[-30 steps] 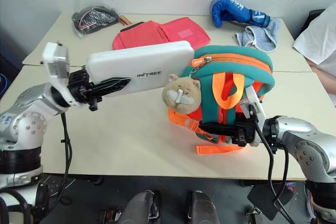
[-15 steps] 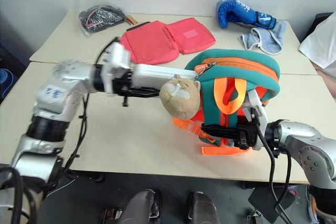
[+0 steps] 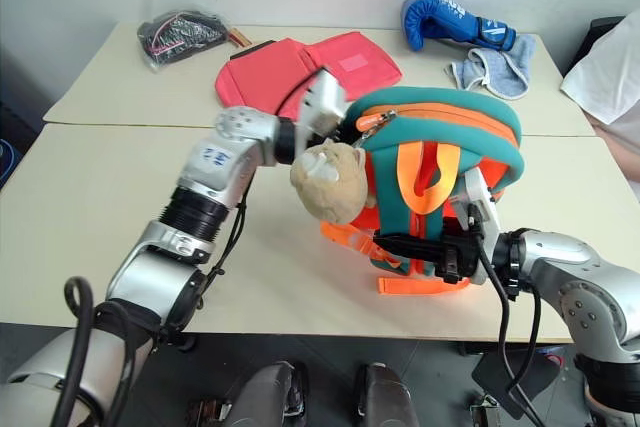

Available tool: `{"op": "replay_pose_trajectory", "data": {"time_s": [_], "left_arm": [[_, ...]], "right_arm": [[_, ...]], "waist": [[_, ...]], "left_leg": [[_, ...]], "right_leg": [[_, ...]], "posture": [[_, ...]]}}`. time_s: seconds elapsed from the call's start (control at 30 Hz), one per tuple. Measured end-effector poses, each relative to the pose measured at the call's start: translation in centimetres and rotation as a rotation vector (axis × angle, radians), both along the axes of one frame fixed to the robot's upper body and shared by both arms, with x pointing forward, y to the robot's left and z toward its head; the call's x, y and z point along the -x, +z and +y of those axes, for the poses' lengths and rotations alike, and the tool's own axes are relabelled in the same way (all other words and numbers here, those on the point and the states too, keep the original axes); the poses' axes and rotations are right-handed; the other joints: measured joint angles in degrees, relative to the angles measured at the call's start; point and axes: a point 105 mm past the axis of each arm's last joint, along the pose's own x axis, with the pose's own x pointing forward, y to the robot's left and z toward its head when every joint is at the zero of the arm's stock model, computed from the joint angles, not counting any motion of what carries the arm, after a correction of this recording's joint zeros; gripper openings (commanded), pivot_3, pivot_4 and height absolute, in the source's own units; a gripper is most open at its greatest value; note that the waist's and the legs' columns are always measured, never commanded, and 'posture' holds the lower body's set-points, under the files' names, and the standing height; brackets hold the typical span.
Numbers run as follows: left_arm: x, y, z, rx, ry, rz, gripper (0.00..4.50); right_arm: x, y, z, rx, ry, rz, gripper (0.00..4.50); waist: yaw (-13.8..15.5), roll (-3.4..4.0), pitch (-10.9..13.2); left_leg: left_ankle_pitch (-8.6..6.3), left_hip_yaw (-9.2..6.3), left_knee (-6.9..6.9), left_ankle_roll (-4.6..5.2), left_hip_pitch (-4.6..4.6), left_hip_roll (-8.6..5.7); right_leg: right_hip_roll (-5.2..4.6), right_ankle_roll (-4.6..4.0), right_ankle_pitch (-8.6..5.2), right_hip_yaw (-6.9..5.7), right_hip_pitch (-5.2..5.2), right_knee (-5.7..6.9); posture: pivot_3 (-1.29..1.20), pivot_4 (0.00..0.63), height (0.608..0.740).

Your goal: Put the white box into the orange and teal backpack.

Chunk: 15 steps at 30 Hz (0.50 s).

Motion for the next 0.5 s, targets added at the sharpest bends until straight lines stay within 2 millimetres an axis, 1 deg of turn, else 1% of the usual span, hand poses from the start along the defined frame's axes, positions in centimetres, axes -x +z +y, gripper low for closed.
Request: {"op": "replay_pose_trajectory", "data": {"time_s": [0.07, 0.17, 0.2, 0.27, 0.33, 0.37, 0.43, 0.5], "left_arm": [[0.2, 0.5, 2.7, 0.023, 0.001, -0.021, 3.66], [0.6, 0.3, 7.5, -0.026, 0.022, -0.043, 3.66], [0.7, 0.1, 8.6, -0.039, 0.031, -0.044, 3.66], [1.2, -0.6, 10.1, -0.067, 0.031, -0.041, 3.66], [2.4, -1.4, 10.7, -0.088, 0.007, -0.045, 3.66], [3.2, -1.8, 10.4, -0.086, -0.016, -0.048, 3.66], [4.3, -1.8, 9.3, -0.066, -0.052, -0.074, 3.66], [5.1, -1.2, 7.9, -0.036, -0.061, -0.133, 3.66]], "right_arm": [[-0.1, -0.1, 0.0, -0.005, -0.018, 0.001, 0.00], [-0.3, -0.3, 0.0, -0.027, -0.053, -0.002, 0.00], [-0.4, -0.5, 0.0, -0.031, -0.060, 0.003, 0.00], [-0.4, -0.5, -0.1, -0.035, -0.069, -0.004, 0.00], [-0.6, -0.4, -0.1, -0.039, -0.081, -0.016, 0.00], [-0.7, -0.5, -0.1, -0.038, -0.087, -0.019, 0.00], [-0.9, -0.4, 0.0, -0.044, -0.093, -0.031, 0.00], [-1.0, -0.4, 0.1, -0.048, -0.089, -0.034, 0.00]], "waist": [[-0.2, 0.00, 0.0], [-0.3, 0.00, 0.0], [-0.3, 0.00, 0.0], [0.0, 0.00, 0.0], [0.0, 0.00, 0.0], [0.1, 0.00, 0.0], [0.4, 0.00, 0.0], [0.6, 0.00, 0.0]], "left_leg": [[0.00, -0.01, 0.00, -0.01, 0.00, 0.00], [0.00, -0.01, -0.01, 0.00, 0.01, -0.01], [-0.01, -0.01, 0.00, 0.01, 0.00, -0.02], [-0.03, -0.03, 0.05, 0.06, -0.01, -0.06], [-0.08, -0.03, 0.06, 0.14, -0.01, -0.08], [-0.10, -0.05, 0.10, 0.18, -0.02, -0.09], [-0.12, -0.05, 0.13, 0.20, -0.03, -0.09], [-0.12, -0.05, 0.13, 0.20, -0.02, -0.09]], "right_leg": [[0.00, 0.00, 0.00, 0.00, 0.00, 0.03], [0.00, -0.01, -0.01, 0.00, 0.01, 0.02], [-0.01, -0.01, -0.01, 0.00, 0.01, 0.02], [-0.04, -0.01, 0.00, 0.00, 0.04, 0.02], [-0.08, -0.01, 0.00, 0.03, 0.08, -0.02], [-0.10, 0.00, 0.00, 0.04, 0.10, -0.01], [-0.11, 0.01, 0.00, 0.04, 0.10, -0.03], [-0.11, 0.01, 0.01, 0.05, 0.10, -0.01]], "posture": [[0.00, 0.150, 0.740], [0.00, 0.150, 0.740], [0.00, 0.150, 0.740], [0.00, 0.150, 0.740], [0.00, 0.150, 0.740], [0.00, 0.150, 0.740], [0.00, 0.150, 0.740], [0.00, 0.150, 0.740]]}}
